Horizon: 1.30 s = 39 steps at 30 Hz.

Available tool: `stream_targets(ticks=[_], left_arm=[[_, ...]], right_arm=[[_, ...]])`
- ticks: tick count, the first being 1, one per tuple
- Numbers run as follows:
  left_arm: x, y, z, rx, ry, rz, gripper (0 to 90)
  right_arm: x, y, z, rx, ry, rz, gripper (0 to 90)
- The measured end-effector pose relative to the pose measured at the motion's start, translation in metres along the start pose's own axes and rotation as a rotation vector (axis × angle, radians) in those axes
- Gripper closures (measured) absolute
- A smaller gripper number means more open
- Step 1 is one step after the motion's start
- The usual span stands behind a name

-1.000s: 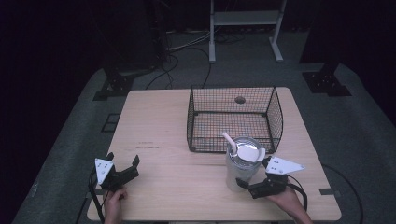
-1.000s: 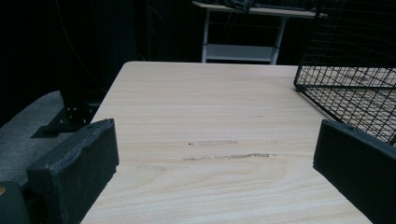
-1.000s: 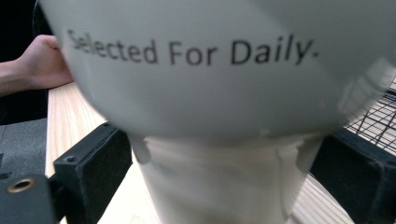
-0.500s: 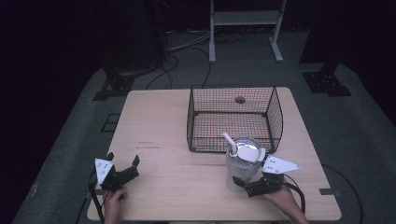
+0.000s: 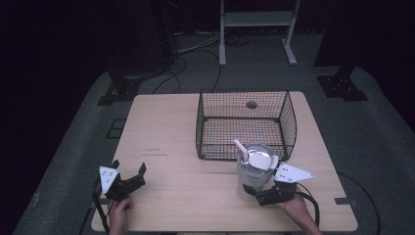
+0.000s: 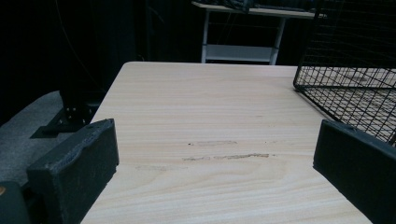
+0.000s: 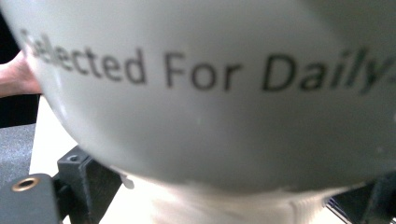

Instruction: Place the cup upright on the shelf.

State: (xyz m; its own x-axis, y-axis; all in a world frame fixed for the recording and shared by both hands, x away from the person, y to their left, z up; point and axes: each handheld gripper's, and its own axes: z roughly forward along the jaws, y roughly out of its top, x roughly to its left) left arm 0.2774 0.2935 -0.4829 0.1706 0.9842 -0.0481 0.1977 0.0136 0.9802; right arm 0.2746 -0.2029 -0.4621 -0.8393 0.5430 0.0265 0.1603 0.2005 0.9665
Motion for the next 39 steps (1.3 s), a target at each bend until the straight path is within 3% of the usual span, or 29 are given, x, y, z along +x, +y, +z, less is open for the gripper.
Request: stream_targets(ticks=[23, 31, 39], left_arm=[[0.001, 0.0, 0.0, -0.001, 0.001, -0.005, 0.0], [0.001, 0.0, 0.0, -0.002, 0.001, -0.008, 0.0], [0.001, 0.0, 0.0, -0.003, 0.0, -0.01, 0.0]], right_arm=[[-0.005, 0.005, -0.011, -0.029, 0.012, 0.033, 8.4], [-0.006, 0.018, -0.021, -0.047, 0.014, 0.024, 8.4], [-0.006, 0.044, -0.03, -0.068, 0.043, 0.006, 8.4]])
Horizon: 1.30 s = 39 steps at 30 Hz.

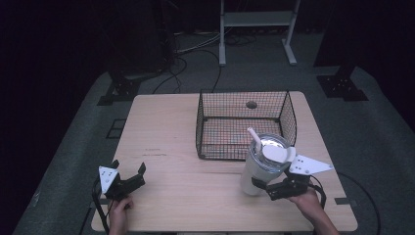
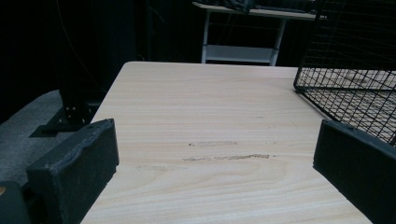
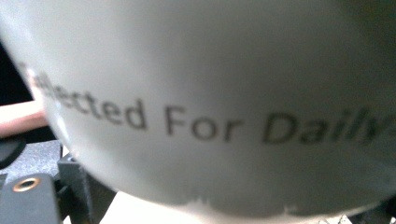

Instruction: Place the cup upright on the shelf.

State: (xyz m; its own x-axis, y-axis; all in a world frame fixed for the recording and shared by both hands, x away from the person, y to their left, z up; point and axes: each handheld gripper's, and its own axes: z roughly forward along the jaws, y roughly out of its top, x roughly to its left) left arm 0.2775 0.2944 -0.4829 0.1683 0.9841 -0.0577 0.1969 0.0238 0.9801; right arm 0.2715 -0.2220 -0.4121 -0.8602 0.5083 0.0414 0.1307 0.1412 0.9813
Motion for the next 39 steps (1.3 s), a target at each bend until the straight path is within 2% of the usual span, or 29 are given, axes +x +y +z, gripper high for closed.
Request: stream_targets(ticks=[7, 8, 11, 13, 24, 39], left_arm=[[0.0, 0.0, 0.0, 0.002, -0.001, 0.0, 0.0], [0.0, 0.0, 0.0, 0.003, -0.001, 0.0, 0.0], [0.0, 0.0, 0.0, 0.002, -0.002, 0.0, 0.0], [0.0, 0.0, 0.0, 0.0, -0.002, -0.003, 0.0], [0.0, 0.0, -0.001, -0.001, -0.006, 0.004, 0.0], [0.001, 0.0, 0.0, -0.005, -0.005, -0.003, 0.0]], right_arm=[[-0.004, 0.022, 0.001, -0.006, 0.026, -0.012, 8.4], [-0.006, 0.029, 0.002, -0.012, 0.032, -0.012, 8.4], [-0.007, 0.036, 0.004, -0.009, 0.031, -0.022, 8.4], [-0.01, 0.046, 0.009, -0.009, 0.039, -0.034, 8.4], [-0.025, 0.079, 0.03, -0.016, 0.062, -0.044, 8.4], [-0.049, 0.111, 0.057, -0.001, 0.055, -0.053, 8.4]])
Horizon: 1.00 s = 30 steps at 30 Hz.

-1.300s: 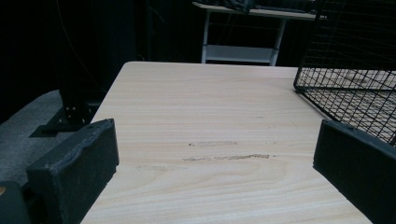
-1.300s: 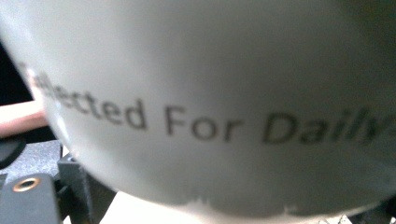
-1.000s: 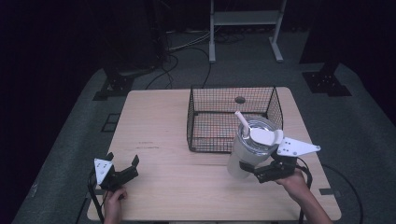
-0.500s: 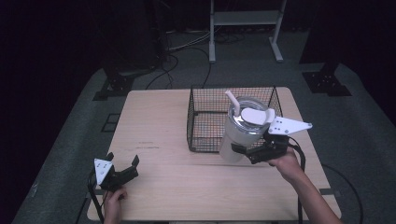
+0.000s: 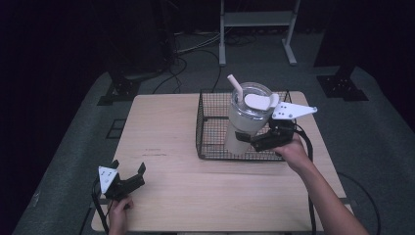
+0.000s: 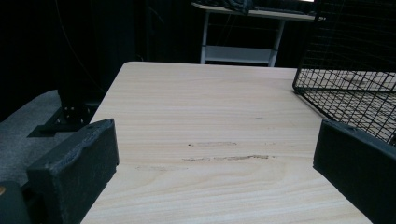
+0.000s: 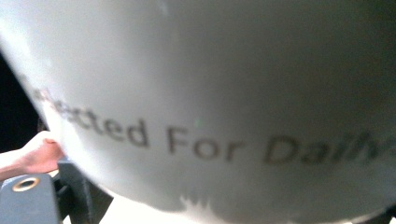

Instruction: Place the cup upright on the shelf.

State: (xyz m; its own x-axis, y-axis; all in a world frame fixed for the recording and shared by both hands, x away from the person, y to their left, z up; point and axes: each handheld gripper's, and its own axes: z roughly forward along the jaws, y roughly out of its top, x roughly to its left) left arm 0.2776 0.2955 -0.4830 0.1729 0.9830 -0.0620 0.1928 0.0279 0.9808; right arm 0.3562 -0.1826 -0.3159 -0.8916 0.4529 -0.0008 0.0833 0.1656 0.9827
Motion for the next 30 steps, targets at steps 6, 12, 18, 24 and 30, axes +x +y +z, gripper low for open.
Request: stream_targets(ticks=[6, 12, 18, 24, 30], left_arm=[[0.0, 0.0, 0.0, -0.001, 0.0, 0.001, 0.0], [0.0, 0.0, 0.0, 0.001, -0.001, 0.0, 0.0], [0.001, 0.0, 0.0, -0.001, -0.001, -0.002, 0.0], [0.001, 0.0, 0.0, 0.0, -0.001, -0.002, 0.0], [0.001, 0.0, 0.0, 0.003, -0.004, 0.002, 0.0]], right_arm=[[-0.009, 0.009, 0.011, 0.006, -0.002, -0.013, 8.4], [-0.016, 0.017, 0.022, 0.005, -0.004, -0.027, 8.4], [-0.025, 0.024, 0.032, 0.026, -0.009, -0.038, 8.4], [-0.035, 0.029, 0.041, 0.027, -0.005, -0.038, 8.4], [-0.046, 0.029, 0.052, 0.026, -0.009, -0.033, 8.4]])
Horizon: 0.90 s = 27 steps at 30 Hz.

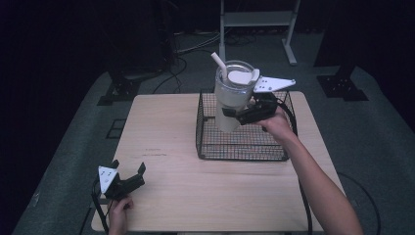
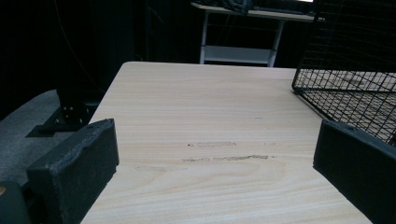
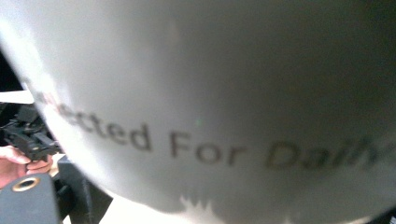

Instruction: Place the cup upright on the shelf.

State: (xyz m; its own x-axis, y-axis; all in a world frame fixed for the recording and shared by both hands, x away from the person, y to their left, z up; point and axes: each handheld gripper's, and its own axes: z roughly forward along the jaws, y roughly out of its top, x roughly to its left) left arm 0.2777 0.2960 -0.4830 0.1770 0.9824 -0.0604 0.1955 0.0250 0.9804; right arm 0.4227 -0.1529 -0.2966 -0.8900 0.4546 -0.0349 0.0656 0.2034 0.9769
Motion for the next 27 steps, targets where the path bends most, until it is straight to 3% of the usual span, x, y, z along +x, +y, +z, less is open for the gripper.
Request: stream_targets(ticks=[16, 27], left_arm=[[0.0, 0.0, 0.0, 0.0, -0.001, -0.007, 0.0], [0.0, 0.0, 0.0, -0.001, -0.006, -0.009, 0.0]], right_arm=[[-0.03, -0.016, 0.026, 0.03, -0.013, 0.03, 8.3], [-0.036, -0.028, 0.042, 0.05, -0.004, 0.063, 8.3]])
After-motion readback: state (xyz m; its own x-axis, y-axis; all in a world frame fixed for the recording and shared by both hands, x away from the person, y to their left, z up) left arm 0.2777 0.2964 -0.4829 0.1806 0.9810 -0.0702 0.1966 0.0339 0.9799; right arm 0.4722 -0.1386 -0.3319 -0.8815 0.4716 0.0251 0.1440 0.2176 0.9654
